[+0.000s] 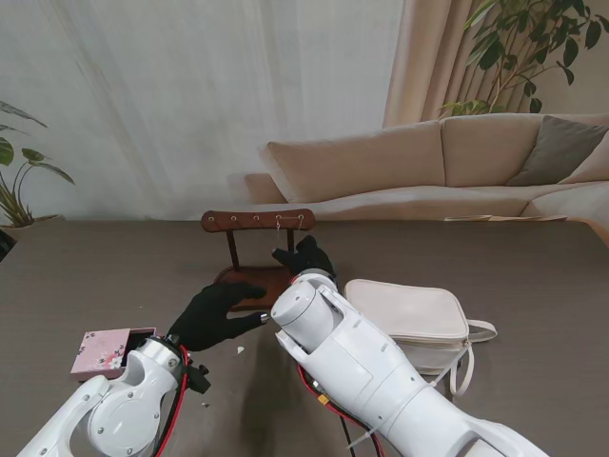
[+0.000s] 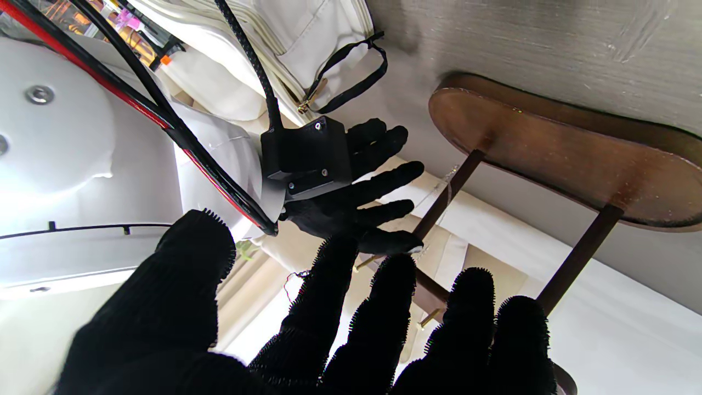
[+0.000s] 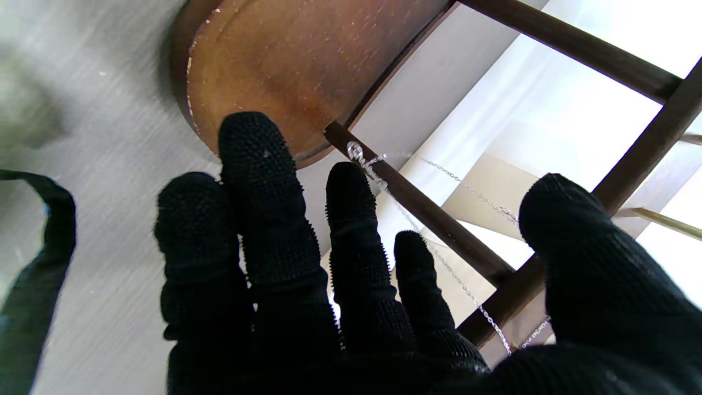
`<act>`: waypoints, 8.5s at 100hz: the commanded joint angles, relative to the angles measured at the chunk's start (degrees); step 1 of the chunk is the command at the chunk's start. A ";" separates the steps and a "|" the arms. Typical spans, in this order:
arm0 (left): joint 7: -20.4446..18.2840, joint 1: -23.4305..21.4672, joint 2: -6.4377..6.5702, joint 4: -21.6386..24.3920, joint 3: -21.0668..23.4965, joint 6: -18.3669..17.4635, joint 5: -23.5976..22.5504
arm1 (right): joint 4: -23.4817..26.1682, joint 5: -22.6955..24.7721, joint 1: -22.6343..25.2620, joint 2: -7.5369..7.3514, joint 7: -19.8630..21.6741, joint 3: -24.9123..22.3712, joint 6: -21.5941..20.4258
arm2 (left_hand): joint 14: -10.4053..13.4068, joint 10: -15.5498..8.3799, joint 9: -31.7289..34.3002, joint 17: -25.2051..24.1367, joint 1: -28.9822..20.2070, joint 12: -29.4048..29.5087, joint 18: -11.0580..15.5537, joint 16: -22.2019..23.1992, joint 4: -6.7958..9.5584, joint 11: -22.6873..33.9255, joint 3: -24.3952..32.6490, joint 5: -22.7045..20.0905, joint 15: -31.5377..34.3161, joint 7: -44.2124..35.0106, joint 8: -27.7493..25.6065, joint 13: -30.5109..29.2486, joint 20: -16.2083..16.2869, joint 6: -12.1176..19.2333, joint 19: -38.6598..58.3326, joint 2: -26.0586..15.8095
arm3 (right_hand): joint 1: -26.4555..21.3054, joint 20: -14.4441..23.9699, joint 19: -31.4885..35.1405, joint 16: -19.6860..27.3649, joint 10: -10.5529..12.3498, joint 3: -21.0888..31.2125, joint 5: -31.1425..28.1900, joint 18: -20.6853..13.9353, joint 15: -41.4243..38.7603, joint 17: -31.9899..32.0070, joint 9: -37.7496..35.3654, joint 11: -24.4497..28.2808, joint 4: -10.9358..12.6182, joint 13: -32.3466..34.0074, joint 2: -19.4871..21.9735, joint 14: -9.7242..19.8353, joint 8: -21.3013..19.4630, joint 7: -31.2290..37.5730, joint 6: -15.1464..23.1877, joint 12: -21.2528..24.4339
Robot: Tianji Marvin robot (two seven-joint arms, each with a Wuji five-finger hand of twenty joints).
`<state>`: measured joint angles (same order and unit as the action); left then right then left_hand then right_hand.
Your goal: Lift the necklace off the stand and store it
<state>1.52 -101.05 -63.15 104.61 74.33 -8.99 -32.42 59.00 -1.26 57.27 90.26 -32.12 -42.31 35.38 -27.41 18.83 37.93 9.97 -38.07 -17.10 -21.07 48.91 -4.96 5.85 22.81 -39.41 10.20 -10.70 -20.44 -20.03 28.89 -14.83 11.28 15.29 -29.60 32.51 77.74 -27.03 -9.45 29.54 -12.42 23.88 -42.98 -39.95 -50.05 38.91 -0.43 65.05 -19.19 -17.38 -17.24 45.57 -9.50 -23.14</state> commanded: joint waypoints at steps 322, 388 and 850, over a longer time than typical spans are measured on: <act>-5.56 2.18 0.61 -0.44 -1.57 0.84 2.24 | 7.54 -3.98 -1.16 0.63 -7.76 -5.57 -1.51 | -0.77 0.81 3.07 -0.08 -1.62 -0.71 -0.03 -0.52 2.58 0.31 -3.26 -5.32 -0.38 -2.03 -1.28 -2.39 0.68 -0.49 0.12 -3.35 | -21.13 -2.40 9.29 -6.93 0.94 -10.16 -31.96 2.04 -26.60 -8.10 -18.62 4.88 -3.89 9.38 -0.87 1.97 -1.28 23.78 9.75 -8.36; -5.32 1.75 0.59 0.01 -1.22 0.78 1.87 | 12.55 -1.32 -1.48 -1.16 -3.23 -4.51 0.14 | -0.77 0.84 3.16 -0.01 -1.63 -0.72 0.04 -0.41 2.59 0.32 -3.36 -5.44 -0.25 -2.07 -1.32 -2.40 0.69 -0.39 0.15 -3.43 | -22.14 -2.47 9.62 -7.96 1.33 -11.35 -33.44 1.50 -28.73 -8.72 -20.49 3.92 -3.92 9.41 -0.94 2.42 -0.84 23.83 9.84 -8.80; -27.70 -6.91 5.54 -6.73 26.81 -1.05 -35.38 | 51.68 15.26 30.07 -25.82 38.41 -20.26 -27.82 | 14.27 -6.18 -33.76 -12.00 11.68 16.38 18.43 -47.30 -3.14 -8.12 17.26 31.65 -12.33 13.83 21.44 20.37 -29.22 -3.50 -12.78 14.47 | -21.70 -2.53 9.75 -10.05 1.67 -10.45 -36.59 0.38 -31.46 -10.88 -24.50 1.34 -3.76 9.67 -1.62 5.18 -2.08 21.43 8.54 -10.08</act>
<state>-25.04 -108.42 -57.74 98.47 101.21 -10.26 -67.93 110.11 14.14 86.85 64.48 5.22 -62.61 7.32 -13.71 12.43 6.24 -1.88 -27.84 -1.59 -4.33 2.76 -6.20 -1.41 38.59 -9.65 -0.47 1.69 0.25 -1.88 0.85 -17.01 0.65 27.41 -51.36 31.47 84.18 -36.09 -9.39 18.14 -48.13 24.57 -72.58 -40.09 -72.55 40.81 -2.92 72.83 -19.54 -13.68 -18.23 66.84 -1.83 -32.22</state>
